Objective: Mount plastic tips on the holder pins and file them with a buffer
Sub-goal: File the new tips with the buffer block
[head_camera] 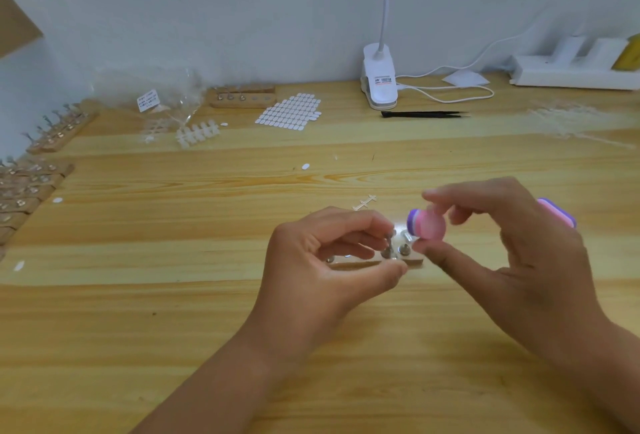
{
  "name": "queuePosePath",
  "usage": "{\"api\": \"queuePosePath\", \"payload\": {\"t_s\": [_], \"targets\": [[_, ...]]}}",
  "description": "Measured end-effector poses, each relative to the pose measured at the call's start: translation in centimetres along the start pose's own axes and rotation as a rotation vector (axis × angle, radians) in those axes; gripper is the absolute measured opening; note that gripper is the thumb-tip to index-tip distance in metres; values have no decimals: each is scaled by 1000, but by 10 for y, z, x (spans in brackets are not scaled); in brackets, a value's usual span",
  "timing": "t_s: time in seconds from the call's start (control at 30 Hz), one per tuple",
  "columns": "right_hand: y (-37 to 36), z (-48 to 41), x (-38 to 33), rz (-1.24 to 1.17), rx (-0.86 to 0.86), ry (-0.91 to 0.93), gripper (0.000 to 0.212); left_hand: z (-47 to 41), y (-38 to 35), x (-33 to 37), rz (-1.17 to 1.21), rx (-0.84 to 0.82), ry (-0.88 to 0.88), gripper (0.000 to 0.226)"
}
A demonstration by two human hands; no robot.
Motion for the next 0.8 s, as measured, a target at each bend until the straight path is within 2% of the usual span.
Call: {"api": "queuePosePath", "payload": {"t_s": [0.2, 0.37, 0.5, 0.63, 0.8], "targets": [[-8, 3, -1, 10, -81, 127, 24, 4, -3, 1, -52, -32, -27, 34], [-8, 3, 6, -16, -63, 63, 27, 2, -1, -2, -46, -12, -9, 31], [-9, 3, 2, -9, -61, 105, 27, 3, -1, 1, -31, -21, -41, 31], [-1, 0, 8, 8, -11, 37, 33, 2, 0, 0, 8, -6, -25, 30], [-6, 3, -6, 32, -14, 157, 28, 3, -3, 4, 9, -40, -59, 31]]}}
Point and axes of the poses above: each hand's wrist, its own z-axis away from the middle knuckle, its own y-axis out of the back of the hand, x = y × z, the point moved 5 cm from there along -z, towards the middle knuckle, and after that the axes turned 1 degree about y, right-handed, at the moved point
